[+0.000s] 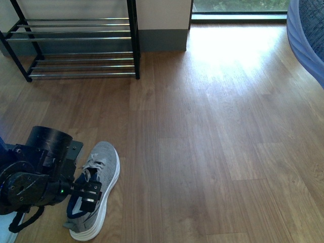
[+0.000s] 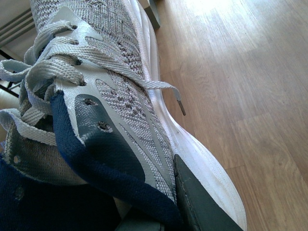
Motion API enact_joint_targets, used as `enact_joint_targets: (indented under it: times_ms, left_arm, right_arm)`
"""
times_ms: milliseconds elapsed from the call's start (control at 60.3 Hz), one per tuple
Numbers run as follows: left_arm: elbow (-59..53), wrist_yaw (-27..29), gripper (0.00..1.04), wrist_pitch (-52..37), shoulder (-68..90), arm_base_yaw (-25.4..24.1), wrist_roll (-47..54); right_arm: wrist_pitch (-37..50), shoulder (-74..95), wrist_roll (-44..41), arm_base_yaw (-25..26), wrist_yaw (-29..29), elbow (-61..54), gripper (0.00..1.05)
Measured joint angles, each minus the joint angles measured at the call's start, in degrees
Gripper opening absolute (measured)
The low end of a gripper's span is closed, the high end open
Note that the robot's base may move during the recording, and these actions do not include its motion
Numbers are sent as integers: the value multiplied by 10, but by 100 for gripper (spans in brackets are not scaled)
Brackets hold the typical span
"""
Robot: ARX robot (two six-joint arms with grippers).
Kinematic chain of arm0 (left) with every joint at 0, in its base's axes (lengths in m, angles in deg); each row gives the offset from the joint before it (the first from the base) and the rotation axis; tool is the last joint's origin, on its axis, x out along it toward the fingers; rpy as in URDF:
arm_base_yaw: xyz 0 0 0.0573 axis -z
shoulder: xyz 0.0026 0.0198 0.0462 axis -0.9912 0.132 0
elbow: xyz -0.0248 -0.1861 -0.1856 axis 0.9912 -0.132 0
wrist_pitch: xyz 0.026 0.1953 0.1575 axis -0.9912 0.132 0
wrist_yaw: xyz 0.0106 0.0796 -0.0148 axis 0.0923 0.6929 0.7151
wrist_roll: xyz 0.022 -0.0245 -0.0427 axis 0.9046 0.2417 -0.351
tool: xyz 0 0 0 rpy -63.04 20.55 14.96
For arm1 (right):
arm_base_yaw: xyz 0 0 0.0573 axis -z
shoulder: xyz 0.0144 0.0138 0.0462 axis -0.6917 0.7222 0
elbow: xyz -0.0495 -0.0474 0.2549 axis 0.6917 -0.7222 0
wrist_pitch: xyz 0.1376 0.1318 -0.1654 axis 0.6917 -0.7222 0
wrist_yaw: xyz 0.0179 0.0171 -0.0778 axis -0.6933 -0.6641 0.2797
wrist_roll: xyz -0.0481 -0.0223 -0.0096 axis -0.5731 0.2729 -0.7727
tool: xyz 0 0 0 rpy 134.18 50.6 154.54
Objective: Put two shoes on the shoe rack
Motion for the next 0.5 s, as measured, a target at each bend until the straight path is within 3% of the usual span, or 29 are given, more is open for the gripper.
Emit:
enact_joint_targets:
  times_ms: [415,498]
  left_arm:
    - [109,13,95,53,85,0,9]
    - [127,17,85,61,98,0,9]
  right_arm:
    - [0,0,0,0,0,0,1]
    - [0,0,0,0,0,0,1]
